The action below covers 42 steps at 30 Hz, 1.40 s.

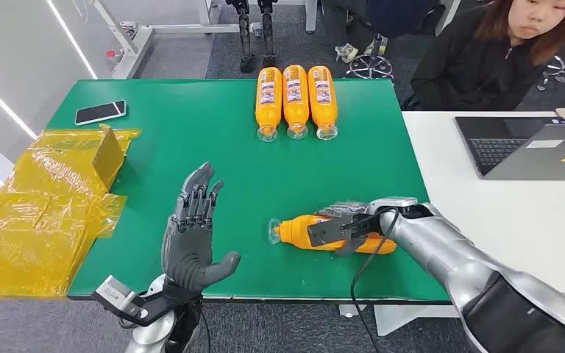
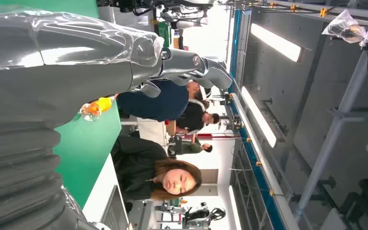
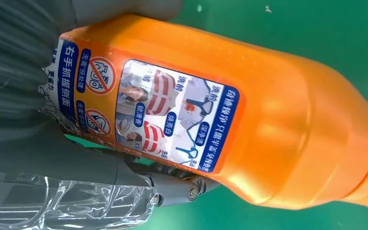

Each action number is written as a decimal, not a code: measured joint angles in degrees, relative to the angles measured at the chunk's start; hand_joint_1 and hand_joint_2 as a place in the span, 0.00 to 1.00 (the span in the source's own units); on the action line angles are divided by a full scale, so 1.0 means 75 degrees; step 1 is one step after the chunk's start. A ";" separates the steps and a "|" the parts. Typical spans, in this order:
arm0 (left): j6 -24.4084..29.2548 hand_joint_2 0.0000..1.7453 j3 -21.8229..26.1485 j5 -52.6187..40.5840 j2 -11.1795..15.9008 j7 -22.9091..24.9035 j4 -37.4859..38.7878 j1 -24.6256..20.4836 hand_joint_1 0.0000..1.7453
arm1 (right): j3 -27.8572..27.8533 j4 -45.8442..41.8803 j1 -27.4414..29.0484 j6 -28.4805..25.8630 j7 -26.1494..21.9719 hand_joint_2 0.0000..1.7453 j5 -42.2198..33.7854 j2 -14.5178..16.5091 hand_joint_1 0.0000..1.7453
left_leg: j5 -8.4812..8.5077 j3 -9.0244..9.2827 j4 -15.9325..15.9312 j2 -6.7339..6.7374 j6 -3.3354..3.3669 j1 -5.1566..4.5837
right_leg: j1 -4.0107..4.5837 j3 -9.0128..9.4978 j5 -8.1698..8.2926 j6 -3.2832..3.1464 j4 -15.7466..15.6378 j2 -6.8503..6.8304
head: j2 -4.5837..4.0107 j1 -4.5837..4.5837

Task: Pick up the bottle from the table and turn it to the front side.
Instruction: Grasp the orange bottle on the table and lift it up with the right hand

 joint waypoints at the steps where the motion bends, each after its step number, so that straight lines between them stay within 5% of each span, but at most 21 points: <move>1: 0.0000 1.00 0.0000 0.0001 0.0000 0.0001 0.0000 0.0007 0.00 | 0.0012 0.0005 0.0000 -0.0034 0.0002 1.00 -0.0003 0.0003 1.00 | 0.0000 0.0001 0.0000 0.0000 0.0000 0.0000 | 0.0000 0.0001 0.0000 0.0000 0.0000 0.0000 | 0.0000 0.0000; 10: 0.0031 1.00 0.0001 0.0008 0.0000 0.0047 -0.0058 0.0130 0.00 | 0.0176 0.0006 -0.0003 -0.0803 0.0032 1.00 -0.0171 0.0071 1.00 | 0.0005 0.0003 0.0000 -0.0002 0.0000 0.0001 | 0.0001 0.0005 0.0004 -0.0004 0.0004 -0.0002 | 0.0000 -0.0001; 18: 0.0135 1.00 0.0014 -0.0077 0.0012 0.0121 -0.0387 0.0439 0.00 | 0.0066 -0.0367 0.0043 -0.3166 0.0264 1.00 -0.0364 0.0012 1.00 | 0.0004 -0.0015 0.0002 -0.0004 0.0001 -0.0001 | -0.0001 -0.0013 0.0004 -0.0004 0.0004 -0.0003 | -0.0001 -0.0001; 23: 0.0230 1.00 0.0060 -0.0154 0.0026 0.0121 -0.0534 0.0564 0.00 | -0.0309 -0.1108 0.0222 -0.3895 0.0325 1.00 -0.0326 -0.0189 1.00 | 0.0002 -0.0023 0.0001 -0.0007 0.0000 0.0000 | 0.0000 -0.0021 -0.0001 -0.0001 0.0003 -0.0005 | 0.0000 -0.0001; 35: 0.0275 1.00 0.0141 -0.0228 0.0073 0.0115 -0.0626 0.0675 0.00 | -0.1391 -0.3244 0.1261 -0.4695 0.0484 1.00 0.0337 -0.0812 1.00 | -0.0001 -0.0032 0.0000 -0.0011 -0.0001 0.0000 | 0.0000 -0.0027 -0.0006 -0.0002 0.0002 -0.0011 | 0.0000 -0.0001; 42: -0.0025 1.00 0.0213 -0.0185 0.0047 0.0127 -0.0632 0.0621 0.00 | -0.2269 -0.5420 0.3141 -0.6004 0.0611 1.00 0.1912 -0.0802 1.00 | -0.0021 -0.0033 -0.0005 -0.0020 -0.0007 0.0002 | 0.0002 -0.0029 -0.0026 -0.0008 0.0004 -0.0019 | 0.0000 -0.0001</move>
